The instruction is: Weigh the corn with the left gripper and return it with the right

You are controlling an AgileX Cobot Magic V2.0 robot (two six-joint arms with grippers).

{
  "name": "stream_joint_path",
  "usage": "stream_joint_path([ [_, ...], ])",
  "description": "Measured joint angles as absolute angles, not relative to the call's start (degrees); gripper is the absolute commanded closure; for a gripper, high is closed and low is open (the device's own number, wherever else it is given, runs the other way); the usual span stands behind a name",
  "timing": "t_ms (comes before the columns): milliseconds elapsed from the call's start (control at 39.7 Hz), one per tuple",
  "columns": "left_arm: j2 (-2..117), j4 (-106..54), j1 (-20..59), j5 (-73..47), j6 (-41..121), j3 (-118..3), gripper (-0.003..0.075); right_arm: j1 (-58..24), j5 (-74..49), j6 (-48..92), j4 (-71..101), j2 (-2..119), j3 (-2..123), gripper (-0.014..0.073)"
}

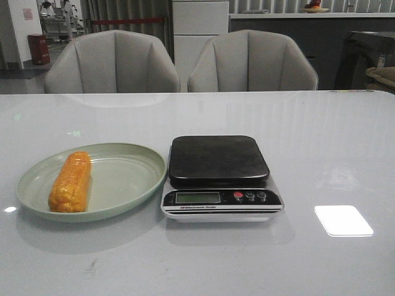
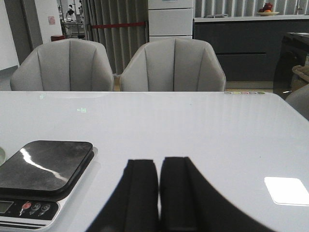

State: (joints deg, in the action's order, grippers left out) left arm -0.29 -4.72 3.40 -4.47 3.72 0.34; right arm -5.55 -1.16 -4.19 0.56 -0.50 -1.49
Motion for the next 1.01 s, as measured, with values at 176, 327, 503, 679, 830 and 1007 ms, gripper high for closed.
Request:
stream_joint_path([
  [176, -0.3, -4.7, 3.4, -4.5, 3.7, 0.3, 0.0596, -5.5, -1.2, -4.2, 0.6, -0.5, -1.5, 0.0408],
  [327, -0.3, -4.7, 3.4, -4.5, 3.7, 0.3, 0.0596, -5.5, -1.2, -4.2, 0.6, -0.5, -1.5, 0.0408],
  [503, -0.3, -4.7, 3.4, -4.5, 3.7, 0.3, 0.0596, -5.5, -1.2, -4.2, 0.6, -0.5, -1.5, 0.0408],
  [679, -0.3, -4.7, 3.4, -4.5, 3.7, 0.3, 0.0596, -5.5, -1.2, -4.2, 0.6, -0.5, -1.5, 0.0408],
  [830, -0.3, -4.7, 3.4, -4.5, 3.7, 0.3, 0.0596, -5.5, -1.2, -4.2, 0.6, -0.5, -1.5, 0.0408],
  [1007, -0.3, -4.7, 3.4, -1.9, 3.7, 0.3, 0.0596, -5.5, -1.2, -4.2, 0.6, -0.5, -1.5, 0.0408],
])
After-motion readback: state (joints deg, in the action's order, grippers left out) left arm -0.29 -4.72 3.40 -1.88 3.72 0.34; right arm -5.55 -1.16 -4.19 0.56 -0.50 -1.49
